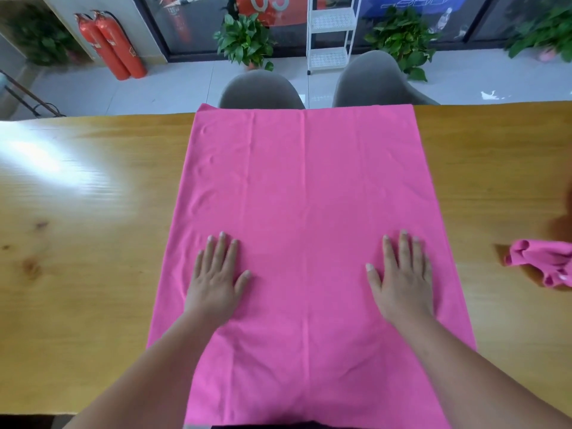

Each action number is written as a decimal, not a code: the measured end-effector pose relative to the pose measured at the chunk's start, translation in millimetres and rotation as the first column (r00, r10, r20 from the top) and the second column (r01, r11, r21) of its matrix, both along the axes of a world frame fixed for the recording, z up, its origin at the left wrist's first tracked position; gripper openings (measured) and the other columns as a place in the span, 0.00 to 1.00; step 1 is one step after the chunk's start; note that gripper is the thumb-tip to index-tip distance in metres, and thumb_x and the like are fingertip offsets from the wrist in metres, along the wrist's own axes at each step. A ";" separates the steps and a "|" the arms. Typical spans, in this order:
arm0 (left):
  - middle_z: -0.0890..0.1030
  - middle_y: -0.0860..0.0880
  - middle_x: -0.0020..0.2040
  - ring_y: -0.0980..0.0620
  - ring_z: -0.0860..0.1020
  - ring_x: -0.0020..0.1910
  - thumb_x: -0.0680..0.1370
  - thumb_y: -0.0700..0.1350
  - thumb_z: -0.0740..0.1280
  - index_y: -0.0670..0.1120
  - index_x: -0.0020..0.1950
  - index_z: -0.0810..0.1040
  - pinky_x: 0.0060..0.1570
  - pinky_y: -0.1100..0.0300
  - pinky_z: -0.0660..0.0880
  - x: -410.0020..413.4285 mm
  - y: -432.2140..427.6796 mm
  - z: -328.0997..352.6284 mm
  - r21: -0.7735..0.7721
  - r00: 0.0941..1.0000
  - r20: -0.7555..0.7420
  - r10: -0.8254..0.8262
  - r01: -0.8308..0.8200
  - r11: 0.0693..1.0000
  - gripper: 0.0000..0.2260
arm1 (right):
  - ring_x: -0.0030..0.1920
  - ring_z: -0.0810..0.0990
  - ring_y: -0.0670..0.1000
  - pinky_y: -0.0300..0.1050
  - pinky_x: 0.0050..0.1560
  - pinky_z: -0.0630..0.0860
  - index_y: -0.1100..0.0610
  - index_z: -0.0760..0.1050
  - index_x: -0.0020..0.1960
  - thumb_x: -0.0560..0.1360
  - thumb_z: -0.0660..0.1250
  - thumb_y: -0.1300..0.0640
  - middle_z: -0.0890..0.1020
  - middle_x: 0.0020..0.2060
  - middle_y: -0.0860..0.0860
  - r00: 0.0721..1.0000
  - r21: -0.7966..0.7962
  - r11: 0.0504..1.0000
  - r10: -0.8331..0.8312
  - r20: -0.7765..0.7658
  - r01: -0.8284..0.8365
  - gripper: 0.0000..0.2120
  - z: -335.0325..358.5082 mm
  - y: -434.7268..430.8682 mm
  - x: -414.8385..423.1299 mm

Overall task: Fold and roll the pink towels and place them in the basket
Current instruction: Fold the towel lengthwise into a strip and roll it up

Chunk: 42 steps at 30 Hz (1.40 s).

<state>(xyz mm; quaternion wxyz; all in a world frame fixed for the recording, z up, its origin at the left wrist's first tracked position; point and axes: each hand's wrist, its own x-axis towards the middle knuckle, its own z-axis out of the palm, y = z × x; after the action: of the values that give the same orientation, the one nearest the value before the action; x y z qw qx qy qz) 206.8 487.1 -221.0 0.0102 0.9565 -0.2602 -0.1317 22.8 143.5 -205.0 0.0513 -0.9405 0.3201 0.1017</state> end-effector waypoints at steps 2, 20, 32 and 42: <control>0.41 0.49 0.87 0.48 0.35 0.85 0.85 0.67 0.46 0.51 0.87 0.46 0.84 0.44 0.44 -26.9 -31.4 0.0 -0.040 0.995 0.016 -0.096 0.096 0.995 0.35 | 0.85 0.39 0.59 0.63 0.83 0.46 0.50 0.45 0.86 0.83 0.41 0.33 0.42 0.85 0.54 0.995 0.031 0.995 0.097 0.038 -0.099 0.37 6.5 44.9 18.7; 0.43 0.47 0.87 0.47 0.39 0.85 0.86 0.62 0.50 0.47 0.87 0.45 0.84 0.43 0.45 -104.7 32.6 -1.4 -0.113 0.985 0.047 -0.165 0.170 0.979 0.34 | 0.85 0.41 0.58 0.62 0.83 0.48 0.52 0.50 0.86 0.84 0.45 0.33 0.46 0.86 0.53 0.982 0.033 0.985 0.167 0.086 -0.170 0.37 2.8 112.2 -60.8; 0.44 0.53 0.87 0.47 0.40 0.85 0.84 0.69 0.49 0.53 0.87 0.46 0.83 0.39 0.47 -146.0 142.7 -6.2 -0.063 0.998 0.054 -0.033 0.037 0.997 0.36 | 0.85 0.41 0.57 0.62 0.83 0.47 0.41 0.42 0.86 0.82 0.42 0.29 0.44 0.86 0.49 0.998 -0.005 0.999 0.051 0.033 -0.051 0.35 -11.0 110.3 -167.2; 0.33 0.54 0.84 0.47 0.33 0.84 0.79 0.76 0.40 0.57 0.85 0.34 0.82 0.38 0.41 -143.7 152.3 -2.9 0.060 0.998 -0.057 0.023 -0.020 0.998 0.40 | 0.84 0.36 0.59 0.72 0.80 0.47 0.38 0.32 0.83 0.77 0.34 0.25 0.34 0.84 0.48 0.991 0.100 0.989 -0.098 -0.096 0.108 0.38 3.8 98.2 -187.1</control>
<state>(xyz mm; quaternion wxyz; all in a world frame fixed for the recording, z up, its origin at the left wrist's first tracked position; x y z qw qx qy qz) 63.1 639.4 -223.9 -0.0091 0.9549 -0.2455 -0.1669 -164.3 241.7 -201.2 0.0913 -0.9132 0.3644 0.1581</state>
